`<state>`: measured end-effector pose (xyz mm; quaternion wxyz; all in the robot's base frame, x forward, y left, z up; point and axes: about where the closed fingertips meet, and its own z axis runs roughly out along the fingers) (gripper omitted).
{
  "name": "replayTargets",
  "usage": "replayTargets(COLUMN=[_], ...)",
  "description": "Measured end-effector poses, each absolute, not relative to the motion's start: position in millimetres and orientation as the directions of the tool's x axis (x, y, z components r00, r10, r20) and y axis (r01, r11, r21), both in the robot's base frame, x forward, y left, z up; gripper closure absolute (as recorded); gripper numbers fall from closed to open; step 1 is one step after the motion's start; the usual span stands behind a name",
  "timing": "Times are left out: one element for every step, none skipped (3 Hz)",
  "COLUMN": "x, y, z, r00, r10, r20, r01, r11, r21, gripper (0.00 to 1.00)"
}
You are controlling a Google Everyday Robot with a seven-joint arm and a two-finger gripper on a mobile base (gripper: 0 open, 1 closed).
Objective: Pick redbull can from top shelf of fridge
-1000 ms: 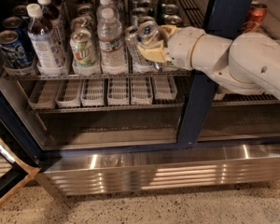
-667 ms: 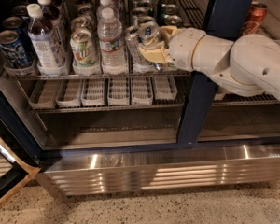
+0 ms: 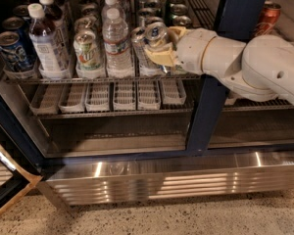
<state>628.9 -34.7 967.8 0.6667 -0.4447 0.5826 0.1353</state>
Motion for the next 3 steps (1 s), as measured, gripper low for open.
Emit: replayTargets(x=[629.7, 629.8, 625.0], y=[-35.3, -36.0, -36.6], z=[964.7, 963.5, 964.5], r00=[0.285, 0.285, 0.289], r10=[-0.338, -0.338, -0.337], r20=[-0.897, -0.897, -0.896], r01=[-0.699, -0.699, -0.696], r11=[0.568, 0.568, 0.568], r21=[-0.435, -0.435, -0.438], gripper=[1.00, 1.00, 1.00])
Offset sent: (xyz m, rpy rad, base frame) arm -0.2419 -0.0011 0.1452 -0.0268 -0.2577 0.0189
